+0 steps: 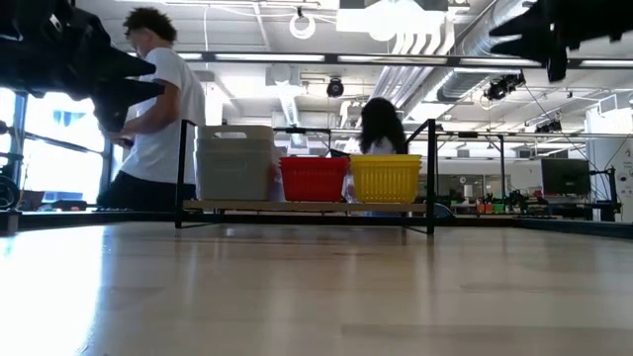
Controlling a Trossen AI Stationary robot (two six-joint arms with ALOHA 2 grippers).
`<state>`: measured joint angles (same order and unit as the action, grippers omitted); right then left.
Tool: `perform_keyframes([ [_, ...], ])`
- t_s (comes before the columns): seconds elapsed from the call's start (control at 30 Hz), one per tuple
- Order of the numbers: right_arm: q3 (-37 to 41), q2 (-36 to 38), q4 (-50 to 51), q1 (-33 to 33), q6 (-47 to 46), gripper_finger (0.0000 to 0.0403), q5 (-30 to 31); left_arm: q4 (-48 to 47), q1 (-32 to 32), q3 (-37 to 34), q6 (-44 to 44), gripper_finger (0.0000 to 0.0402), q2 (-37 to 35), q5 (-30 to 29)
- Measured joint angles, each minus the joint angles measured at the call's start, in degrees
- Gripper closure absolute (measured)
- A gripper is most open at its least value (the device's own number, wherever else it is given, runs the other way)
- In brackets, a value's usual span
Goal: Stack baskets on shelf by color
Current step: Return to Home Position
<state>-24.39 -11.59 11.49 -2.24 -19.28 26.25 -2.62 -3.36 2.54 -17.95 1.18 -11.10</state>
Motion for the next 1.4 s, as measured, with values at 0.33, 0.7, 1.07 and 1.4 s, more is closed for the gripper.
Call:
perform_keyframes([
  [0.33,16.27,11.30,-6.83,0.00,1.28,0.0277,-2.49,-0.12,0.00,-0.04,-1.69,0.0236,0.14,-2.18],
  [0.7,21.46,11.02,-8.22,-0.02,3.10,0.0277,-2.67,-0.08,0.00,-0.04,6.04,0.0236,0.14,-2.20],
  [1.07,21.47,10.55,-8.27,-0.02,7.89,0.0277,-1.00,-0.08,0.00,-0.02,6.15,0.0236,0.14,-1.99],
  [1.4,21.47,10.55,-8.23,-0.02,4.29,0.0277,-1.13,-0.08,0.00,0.00,6.13,0.0236,0.14,-1.96],
])
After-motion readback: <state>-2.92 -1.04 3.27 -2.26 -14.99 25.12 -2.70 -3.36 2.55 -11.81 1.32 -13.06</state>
